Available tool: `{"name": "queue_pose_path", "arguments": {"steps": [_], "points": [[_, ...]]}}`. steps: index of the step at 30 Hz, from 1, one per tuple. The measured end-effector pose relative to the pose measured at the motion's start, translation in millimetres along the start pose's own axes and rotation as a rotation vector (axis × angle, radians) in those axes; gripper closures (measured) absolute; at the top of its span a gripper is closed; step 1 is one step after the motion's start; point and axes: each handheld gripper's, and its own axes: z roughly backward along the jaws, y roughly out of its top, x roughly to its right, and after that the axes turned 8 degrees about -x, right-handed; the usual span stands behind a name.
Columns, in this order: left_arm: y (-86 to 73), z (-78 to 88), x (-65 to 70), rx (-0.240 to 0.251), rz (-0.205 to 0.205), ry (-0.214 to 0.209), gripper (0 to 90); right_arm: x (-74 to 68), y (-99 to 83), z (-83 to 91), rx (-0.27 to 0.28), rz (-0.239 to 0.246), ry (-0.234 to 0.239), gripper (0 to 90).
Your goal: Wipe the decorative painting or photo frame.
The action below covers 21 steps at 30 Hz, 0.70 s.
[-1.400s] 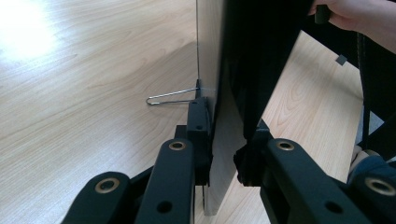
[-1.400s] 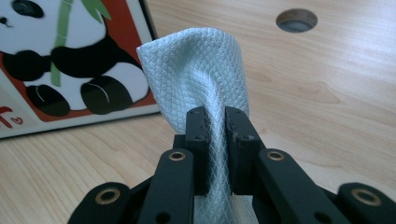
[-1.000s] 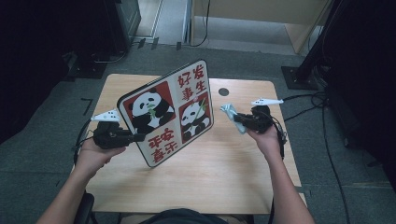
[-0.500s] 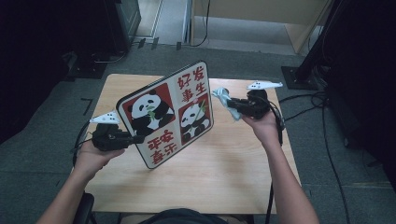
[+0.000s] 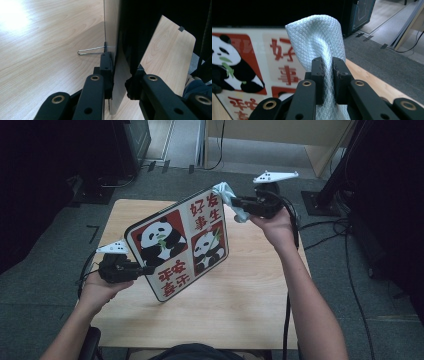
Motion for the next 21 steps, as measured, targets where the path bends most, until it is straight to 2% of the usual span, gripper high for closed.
{"name": "queue_pose_path", "arguments": {"steps": [4,7,11,15,18,21], "points": [[1.0,0.0,0.4,-0.007,-0.004,0.002,78.8,-4.2,11.3,-10.1,-0.011,0.015,-0.002,81.0],[1.2,0.2,0.2,-0.012,-0.006,0.001,78.8,-4.9,12.7,-21.5,-0.026,0.019,0.0,81.0],[1.8,0.3,-0.4,-0.023,-0.013,0.0,78.6,-3.3,6.8,-35.7,-0.048,0.025,0.004,81.0],[1.6,0.4,-0.5,-0.023,-0.016,0.001,78.6,0.3,1.6,-42.2,-0.055,0.005,0.011,81.0],[0.9,0.3,-0.9,-0.024,-0.013,-0.002,78.5,-1.2,-2.3,-49.3,-0.08,0.019,0.011,81.0],[0.6,0.1,-1.5,-0.027,-0.01,-0.016,77.8,-2.2,-5.8,-53.4,-0.075,0.016,0.016,80.9]]}}
